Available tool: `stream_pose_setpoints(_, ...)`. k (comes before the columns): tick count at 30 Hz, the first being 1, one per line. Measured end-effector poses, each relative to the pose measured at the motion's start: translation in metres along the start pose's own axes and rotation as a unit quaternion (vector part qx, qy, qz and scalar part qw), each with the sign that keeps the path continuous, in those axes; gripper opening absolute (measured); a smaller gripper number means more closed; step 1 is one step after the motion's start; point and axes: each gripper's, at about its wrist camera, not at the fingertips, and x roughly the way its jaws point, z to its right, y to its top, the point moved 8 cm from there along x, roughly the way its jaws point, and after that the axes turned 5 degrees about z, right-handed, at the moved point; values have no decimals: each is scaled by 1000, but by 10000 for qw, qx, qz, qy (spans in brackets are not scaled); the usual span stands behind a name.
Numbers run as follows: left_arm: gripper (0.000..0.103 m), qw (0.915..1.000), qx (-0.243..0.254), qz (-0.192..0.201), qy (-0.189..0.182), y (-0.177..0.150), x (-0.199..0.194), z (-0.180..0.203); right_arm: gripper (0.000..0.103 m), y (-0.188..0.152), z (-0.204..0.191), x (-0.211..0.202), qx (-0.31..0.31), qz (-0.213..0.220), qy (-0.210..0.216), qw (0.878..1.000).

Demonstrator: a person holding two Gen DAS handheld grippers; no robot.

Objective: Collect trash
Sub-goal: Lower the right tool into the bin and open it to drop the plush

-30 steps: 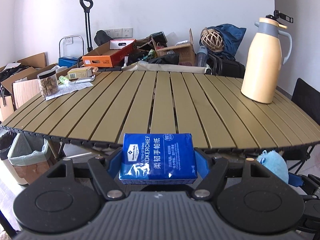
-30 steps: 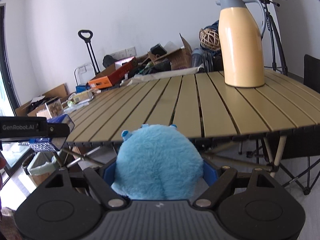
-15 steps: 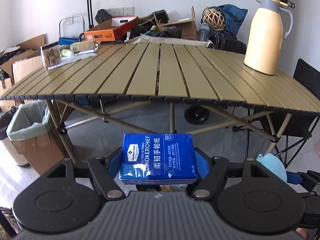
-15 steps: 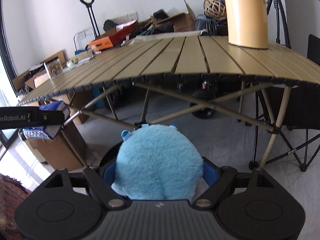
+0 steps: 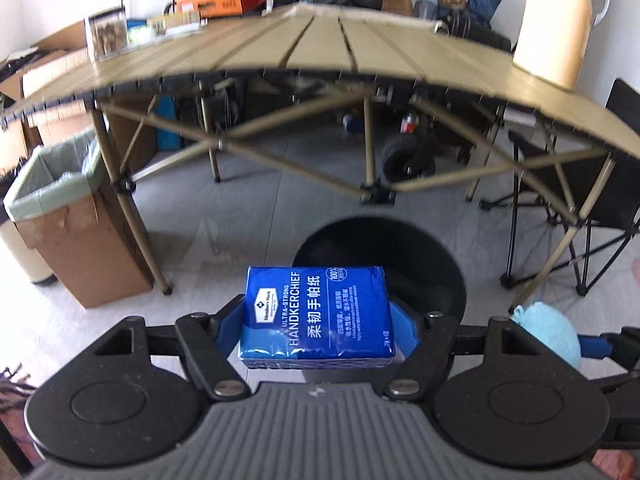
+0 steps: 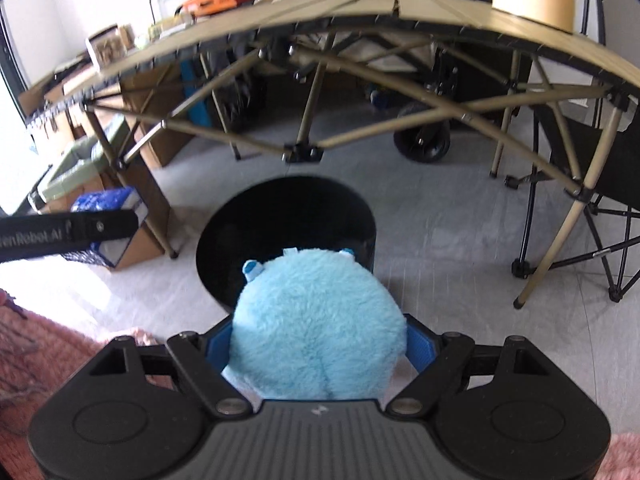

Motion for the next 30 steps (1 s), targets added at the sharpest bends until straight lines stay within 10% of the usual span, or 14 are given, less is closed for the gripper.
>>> stream_pose_setpoints(30,74,9939,-410,-916,456,-34,58,-50,83,9,-21,63,122,-832,-12,9965)
